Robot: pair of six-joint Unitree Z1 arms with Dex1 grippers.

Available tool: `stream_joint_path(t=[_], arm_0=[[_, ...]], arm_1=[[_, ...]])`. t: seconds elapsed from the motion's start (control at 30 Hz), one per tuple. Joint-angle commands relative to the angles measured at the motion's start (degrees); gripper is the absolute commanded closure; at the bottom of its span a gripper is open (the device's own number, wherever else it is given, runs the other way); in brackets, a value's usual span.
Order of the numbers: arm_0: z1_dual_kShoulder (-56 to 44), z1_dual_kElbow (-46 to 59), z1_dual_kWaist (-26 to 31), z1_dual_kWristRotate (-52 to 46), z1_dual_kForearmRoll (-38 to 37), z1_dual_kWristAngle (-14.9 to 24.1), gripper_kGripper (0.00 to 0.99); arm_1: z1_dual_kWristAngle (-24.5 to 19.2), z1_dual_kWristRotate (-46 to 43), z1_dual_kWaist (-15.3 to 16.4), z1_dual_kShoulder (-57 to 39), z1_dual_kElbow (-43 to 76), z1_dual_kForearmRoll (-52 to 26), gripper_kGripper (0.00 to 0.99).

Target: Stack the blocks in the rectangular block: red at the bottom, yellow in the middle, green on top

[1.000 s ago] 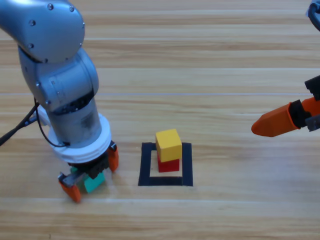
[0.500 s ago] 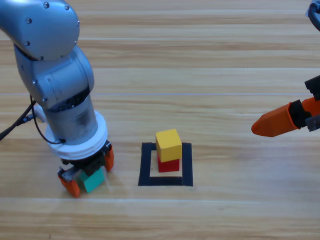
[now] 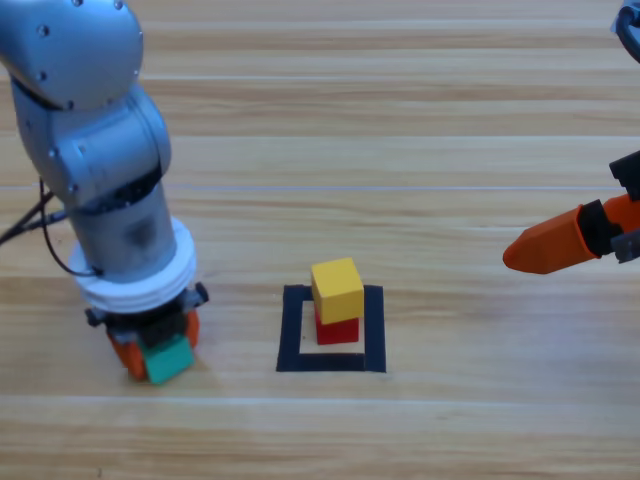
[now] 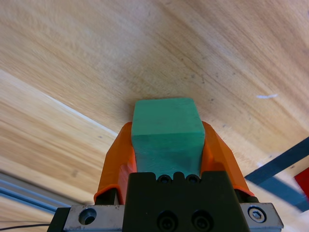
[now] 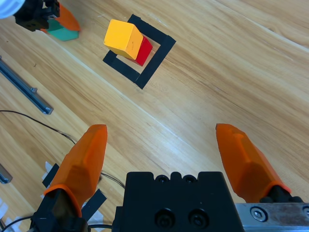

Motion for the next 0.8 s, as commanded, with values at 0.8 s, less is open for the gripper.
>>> stream_joint_path(t=[0.8], arm_0=[[4.3,-36.3,-10.9,51.5,19.8,-6.3,0.964]], arm_1=[[0.0,-0.3,-1.5,0.4,1.1,-0.1,0.0]])
